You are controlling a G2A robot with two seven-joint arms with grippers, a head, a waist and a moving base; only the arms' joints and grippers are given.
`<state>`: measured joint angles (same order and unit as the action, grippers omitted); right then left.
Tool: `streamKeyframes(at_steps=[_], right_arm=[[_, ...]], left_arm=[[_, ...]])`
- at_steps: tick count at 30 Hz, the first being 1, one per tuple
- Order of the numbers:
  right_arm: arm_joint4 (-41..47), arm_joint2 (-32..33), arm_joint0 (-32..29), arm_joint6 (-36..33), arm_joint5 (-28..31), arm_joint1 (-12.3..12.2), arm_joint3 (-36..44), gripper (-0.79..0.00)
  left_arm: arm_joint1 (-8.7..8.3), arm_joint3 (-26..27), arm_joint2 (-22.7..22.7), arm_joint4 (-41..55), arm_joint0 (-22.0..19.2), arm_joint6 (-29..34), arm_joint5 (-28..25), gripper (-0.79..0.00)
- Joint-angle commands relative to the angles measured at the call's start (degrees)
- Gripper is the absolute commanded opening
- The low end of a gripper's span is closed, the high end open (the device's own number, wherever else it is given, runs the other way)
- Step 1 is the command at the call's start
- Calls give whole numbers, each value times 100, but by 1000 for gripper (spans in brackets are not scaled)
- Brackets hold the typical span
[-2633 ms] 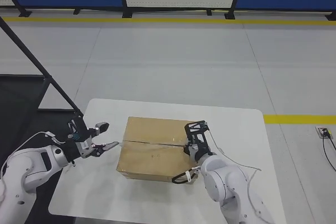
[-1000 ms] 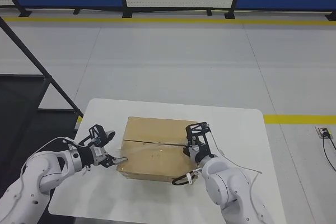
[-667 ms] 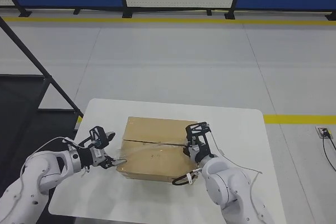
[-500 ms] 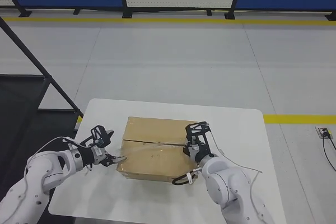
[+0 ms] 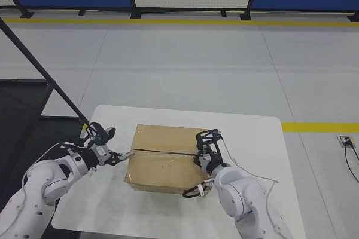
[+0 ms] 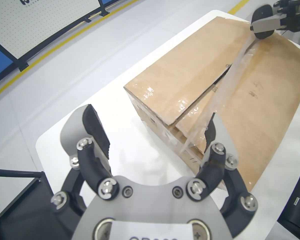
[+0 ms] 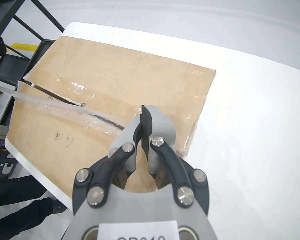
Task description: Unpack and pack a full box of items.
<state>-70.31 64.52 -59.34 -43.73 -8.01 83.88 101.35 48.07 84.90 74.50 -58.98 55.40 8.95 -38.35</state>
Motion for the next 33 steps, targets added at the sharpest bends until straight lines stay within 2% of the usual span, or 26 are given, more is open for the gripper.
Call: streamKeyframes(at_steps=[1, 10, 15, 20, 26, 33], right_arm=[[254, 14, 9, -17, 141, 5, 7, -785], [1459, 174, 312, -581, 598, 18, -283, -785], [1849, 143, 615, -750, 526, 46, -696, -785], [1818, 84, 715, -425, 382, 63, -814, -785], [1879, -39, 825, -560, 305, 76, -948, -785], [2656, -176, 1306, -844, 222, 162, -1560, -785]], left_arm=[[16, -25, -21, 94, -33, 104, 83, 0], [95, -160, -173, 298, -221, 342, 256, 0], [132, -201, -219, 357, -300, 346, 320, 0], [159, -239, -248, 381, -351, 384, 327, 0], [180, -266, -252, 372, -373, 373, 290, 0], [191, -287, -194, 368, -323, 315, 270, 0]])
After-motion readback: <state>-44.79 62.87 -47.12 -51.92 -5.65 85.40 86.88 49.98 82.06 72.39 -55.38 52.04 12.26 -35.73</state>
